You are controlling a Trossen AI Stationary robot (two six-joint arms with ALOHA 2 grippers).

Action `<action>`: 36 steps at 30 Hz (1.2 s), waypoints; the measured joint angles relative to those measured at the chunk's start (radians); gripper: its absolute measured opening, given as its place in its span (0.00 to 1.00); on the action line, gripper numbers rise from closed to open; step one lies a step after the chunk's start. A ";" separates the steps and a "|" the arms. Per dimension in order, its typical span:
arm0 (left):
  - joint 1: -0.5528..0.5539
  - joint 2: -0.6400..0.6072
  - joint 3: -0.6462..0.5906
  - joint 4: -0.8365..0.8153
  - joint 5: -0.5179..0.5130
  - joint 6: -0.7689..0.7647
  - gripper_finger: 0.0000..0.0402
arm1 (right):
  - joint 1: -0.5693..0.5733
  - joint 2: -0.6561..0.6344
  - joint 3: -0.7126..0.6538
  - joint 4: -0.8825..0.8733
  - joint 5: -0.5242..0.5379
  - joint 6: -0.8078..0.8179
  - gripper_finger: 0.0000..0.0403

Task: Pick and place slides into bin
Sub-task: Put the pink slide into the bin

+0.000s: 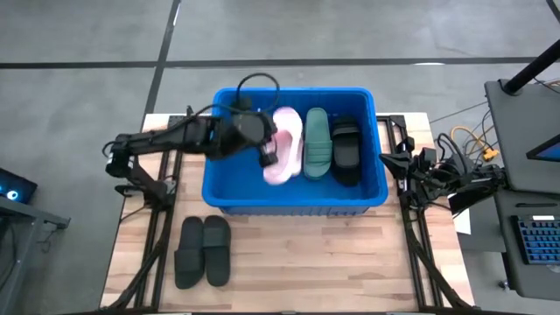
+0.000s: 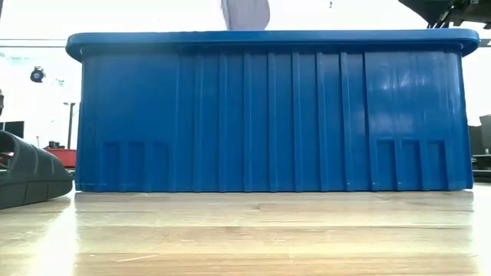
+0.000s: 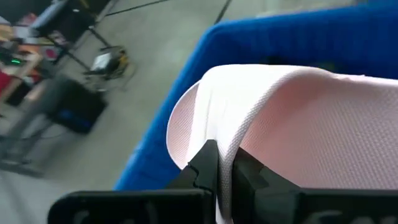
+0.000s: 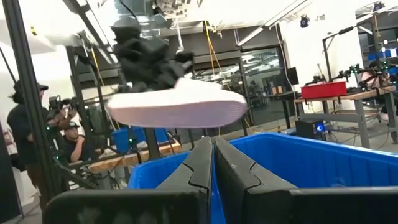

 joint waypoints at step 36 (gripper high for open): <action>0.326 0.450 -0.039 0.227 -0.005 0.503 0.00 | 0.000 0.001 0.108 0.072 0.053 -0.110 0.02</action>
